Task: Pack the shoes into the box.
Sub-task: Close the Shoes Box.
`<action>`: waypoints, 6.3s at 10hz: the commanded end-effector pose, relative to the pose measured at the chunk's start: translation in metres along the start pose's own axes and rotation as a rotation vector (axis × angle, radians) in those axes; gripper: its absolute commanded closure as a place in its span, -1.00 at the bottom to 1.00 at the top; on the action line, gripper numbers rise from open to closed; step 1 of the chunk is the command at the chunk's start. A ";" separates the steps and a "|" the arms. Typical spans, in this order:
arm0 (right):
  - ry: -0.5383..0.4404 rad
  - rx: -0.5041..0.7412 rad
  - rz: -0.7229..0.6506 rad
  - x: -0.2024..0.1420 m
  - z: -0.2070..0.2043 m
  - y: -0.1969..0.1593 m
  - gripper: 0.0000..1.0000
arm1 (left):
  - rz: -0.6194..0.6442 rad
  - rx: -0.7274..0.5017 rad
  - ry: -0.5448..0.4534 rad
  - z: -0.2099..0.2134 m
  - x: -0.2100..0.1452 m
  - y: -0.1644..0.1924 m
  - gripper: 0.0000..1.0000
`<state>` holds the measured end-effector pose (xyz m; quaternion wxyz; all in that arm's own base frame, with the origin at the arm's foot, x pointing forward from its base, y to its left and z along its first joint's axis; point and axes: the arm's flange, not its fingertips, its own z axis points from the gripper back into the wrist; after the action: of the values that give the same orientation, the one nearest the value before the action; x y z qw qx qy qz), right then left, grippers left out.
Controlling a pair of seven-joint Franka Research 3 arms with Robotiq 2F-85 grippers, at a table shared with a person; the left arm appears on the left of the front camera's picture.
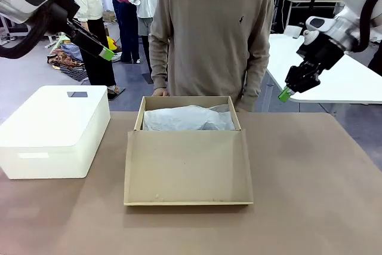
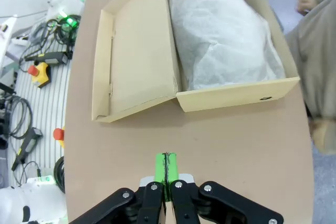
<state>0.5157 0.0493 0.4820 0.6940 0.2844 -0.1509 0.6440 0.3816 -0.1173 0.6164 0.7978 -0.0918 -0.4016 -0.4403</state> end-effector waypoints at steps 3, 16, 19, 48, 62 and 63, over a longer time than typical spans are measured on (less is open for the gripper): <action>0.028 0.114 0.052 -0.004 -0.034 -0.007 1.00 | 0.004 -0.013 -0.012 0.001 -0.001 0.000 -1.00; -0.005 0.120 0.055 -0.015 -0.071 0.007 1.00 | 0.004 -0.013 -0.012 0.001 -0.001 0.000 -1.00; 0.014 0.118 0.082 -0.036 -0.102 0.023 1.00 | 0.004 -0.013 -0.012 0.001 -0.001 0.000 -1.00; -0.151 0.048 -0.001 -0.063 -0.200 0.002 1.00 | 0.004 -0.013 -0.012 0.001 -0.001 0.000 -1.00; -0.264 0.266 0.054 -0.055 -0.204 0.015 1.00 | 0.004 -0.013 -0.012 0.001 -0.001 0.000 -1.00; -0.283 0.269 0.051 -0.054 -0.202 0.016 1.00 | 0.004 -0.013 -0.012 0.001 -0.001 0.000 -1.00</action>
<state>0.4604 0.1277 0.2879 0.6209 0.4443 -0.1503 0.6281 0.3816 -0.1173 0.6164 0.7978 -0.0918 -0.4015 -0.4403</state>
